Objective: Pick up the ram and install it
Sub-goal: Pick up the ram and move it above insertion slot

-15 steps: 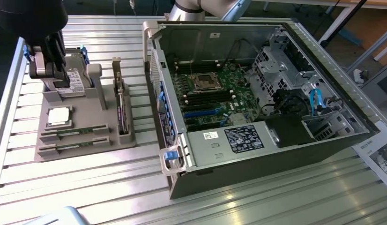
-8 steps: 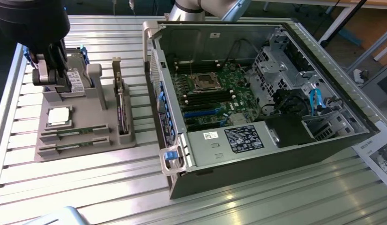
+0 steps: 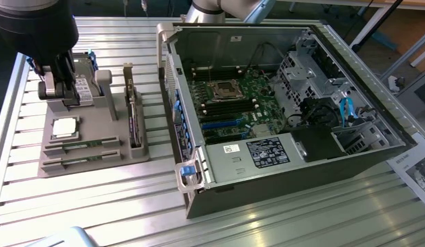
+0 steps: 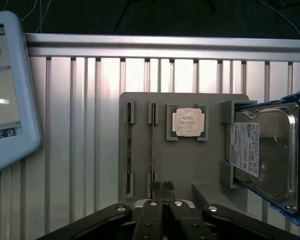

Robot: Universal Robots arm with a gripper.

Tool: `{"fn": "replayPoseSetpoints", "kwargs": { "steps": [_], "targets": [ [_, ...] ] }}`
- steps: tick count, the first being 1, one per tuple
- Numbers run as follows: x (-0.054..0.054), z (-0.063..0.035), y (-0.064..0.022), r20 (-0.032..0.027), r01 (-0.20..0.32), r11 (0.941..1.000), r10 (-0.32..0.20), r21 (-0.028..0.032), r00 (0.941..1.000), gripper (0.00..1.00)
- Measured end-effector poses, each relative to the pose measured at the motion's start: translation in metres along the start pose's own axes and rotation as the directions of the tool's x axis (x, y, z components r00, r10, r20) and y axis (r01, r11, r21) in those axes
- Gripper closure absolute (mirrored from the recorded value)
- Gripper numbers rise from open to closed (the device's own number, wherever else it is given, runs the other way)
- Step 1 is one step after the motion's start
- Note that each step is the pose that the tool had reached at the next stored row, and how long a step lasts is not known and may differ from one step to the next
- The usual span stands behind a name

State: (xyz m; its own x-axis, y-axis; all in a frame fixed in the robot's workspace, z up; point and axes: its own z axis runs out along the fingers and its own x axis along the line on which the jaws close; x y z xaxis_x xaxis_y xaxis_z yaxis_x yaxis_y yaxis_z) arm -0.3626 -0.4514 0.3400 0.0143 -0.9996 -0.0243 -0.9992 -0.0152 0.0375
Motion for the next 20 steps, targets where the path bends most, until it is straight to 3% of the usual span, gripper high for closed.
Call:
{"fn": "replayPoseSetpoints", "kwargs": {
  "steps": [8,17,20],
  "targets": [
    [0.0032,0.0089,-0.0003,0.0000,0.001,1.0000,-0.001,0.0000,1.0000,0.90],
    [0.0034,0.0095,-0.0003,0.0000,0.001,1.0000,-0.001,0.0000,1.0000,0.90],
    [0.0034,0.0095,-0.0003,-0.0001,0.001,1.0000,-0.001,0.0000,1.0000,0.83]
  ]
}}
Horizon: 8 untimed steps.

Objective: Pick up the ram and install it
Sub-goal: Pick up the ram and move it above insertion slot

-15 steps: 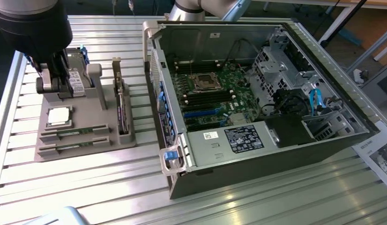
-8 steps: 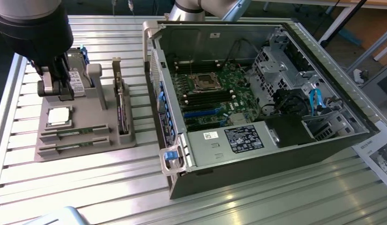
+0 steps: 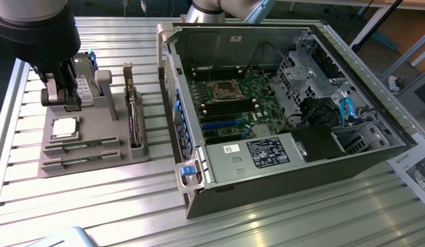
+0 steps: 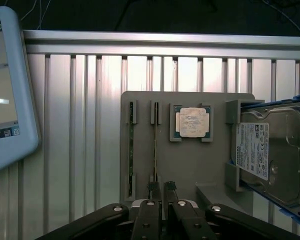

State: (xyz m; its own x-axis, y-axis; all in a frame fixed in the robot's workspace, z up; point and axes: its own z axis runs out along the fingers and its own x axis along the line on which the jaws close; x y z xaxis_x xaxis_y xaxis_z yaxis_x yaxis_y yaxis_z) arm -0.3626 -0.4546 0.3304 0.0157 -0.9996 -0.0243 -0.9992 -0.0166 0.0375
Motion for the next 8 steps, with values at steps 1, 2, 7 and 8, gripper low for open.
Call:
{"fn": "replayPoseSetpoints", "kwargs": {
  "steps": [1,2,7,8],
  "targets": [
    [0.0000,0.0000,0.0000,0.0000,0.000,1.0000,0.000,0.0000,1.0000,0.83],
    [0.0000,0.0000,0.0000,0.0000,0.000,1.0000,0.000,0.0000,1.0000,0.83],
    [0.0001,0.0000,0.0000,0.0001,0.000,1.0000,0.000,0.0001,1.0000,0.75],
    [0.0001,0.0000,0.0000,0.0001,0.000,1.0000,0.000,0.0000,1.0000,0.75]
  ]
}}
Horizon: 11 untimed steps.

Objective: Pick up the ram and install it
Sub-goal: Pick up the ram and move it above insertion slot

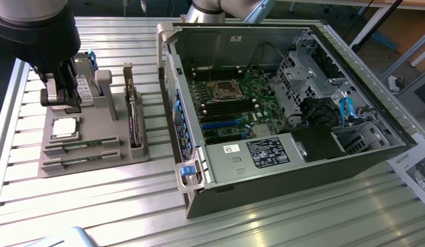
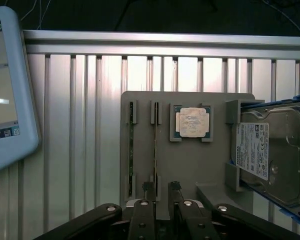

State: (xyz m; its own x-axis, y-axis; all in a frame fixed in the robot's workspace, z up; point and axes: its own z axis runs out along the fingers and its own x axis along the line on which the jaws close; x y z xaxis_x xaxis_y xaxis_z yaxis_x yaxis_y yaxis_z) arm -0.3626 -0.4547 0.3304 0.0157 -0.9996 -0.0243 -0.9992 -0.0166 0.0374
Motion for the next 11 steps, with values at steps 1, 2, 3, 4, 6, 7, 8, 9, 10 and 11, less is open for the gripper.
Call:
{"fn": "replayPoseSetpoints", "kwargs": {
  "steps": [1,2,3,4,6,7,8,9,10,11],
  "targets": [
    [0.001,0.0000,0.0000,0.0000,0.000,1.0000,0.000,0.0000,1.0000,0.75],
    [0.003,0.0003,0.0000,0.0001,0.000,1.0000,0.000,0.0001,1.0000,0.75],
    [0.005,0.0005,0.0000,0.0002,0.000,1.0000,0.000,0.0000,1.0000,0.75],
    [0.007,0.0009,0.0001,0.0003,0.000,1.0000,0.000,0.0000,1.0000,0.75],
    [0.013,0.0019,0.0001,0.0003,0.000,1.0000,0.000,-0.0001,1.0000,0.75],
    [0.014,0.0024,0.0001,0.0004,0.000,1.0000,0.000,0.0001,1.0000,0.75],
    [0.016,0.0035,0.0001,0.0004,0.000,1.0000,0.000,0.0001,1.0000,0.75],
    [0.017,0.0050,0.0000,0.0005,0.000,1.0000,0.000,0.0001,1.0000,0.75],
    [0.017,0.0059,0.0001,0.0004,0.000,1.0000,0.000,0.0001,1.0000,0.75],
    [0.018,0.0071,0.0000,0.0004,0.000,1.0000,0.000,0.0001,1.0000,0.75]
  ]
}}
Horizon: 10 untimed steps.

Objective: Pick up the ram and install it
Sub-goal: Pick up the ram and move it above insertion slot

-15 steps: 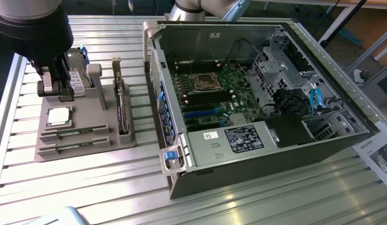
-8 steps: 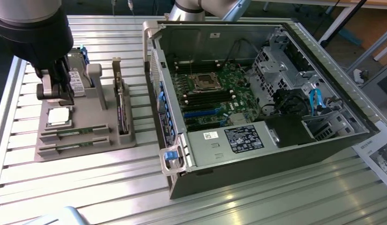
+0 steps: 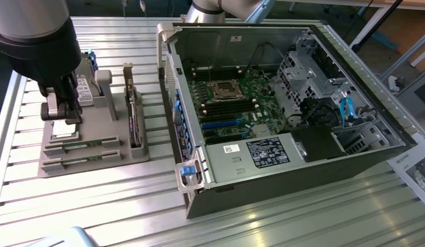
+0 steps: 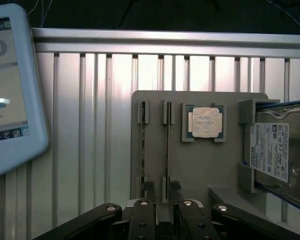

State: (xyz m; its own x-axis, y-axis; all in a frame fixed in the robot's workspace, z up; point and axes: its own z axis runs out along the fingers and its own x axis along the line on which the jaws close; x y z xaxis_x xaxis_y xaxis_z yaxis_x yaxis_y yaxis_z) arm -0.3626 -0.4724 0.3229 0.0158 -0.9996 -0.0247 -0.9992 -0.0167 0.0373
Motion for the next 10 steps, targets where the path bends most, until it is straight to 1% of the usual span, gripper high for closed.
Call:
{"fn": "replayPoseSetpoints", "kwargs": {
  "steps": [3,10],
  "targets": [
    [0.0024,0.0044,-0.0001,-0.0001,0.000,1.0000,0.000,-0.0001,1.0000,0.75],
    [0.0027,0.0053,-0.0002,0.0000,0.000,1.0000,0.000,-0.0001,1.0000,0.75]
  ]
}}
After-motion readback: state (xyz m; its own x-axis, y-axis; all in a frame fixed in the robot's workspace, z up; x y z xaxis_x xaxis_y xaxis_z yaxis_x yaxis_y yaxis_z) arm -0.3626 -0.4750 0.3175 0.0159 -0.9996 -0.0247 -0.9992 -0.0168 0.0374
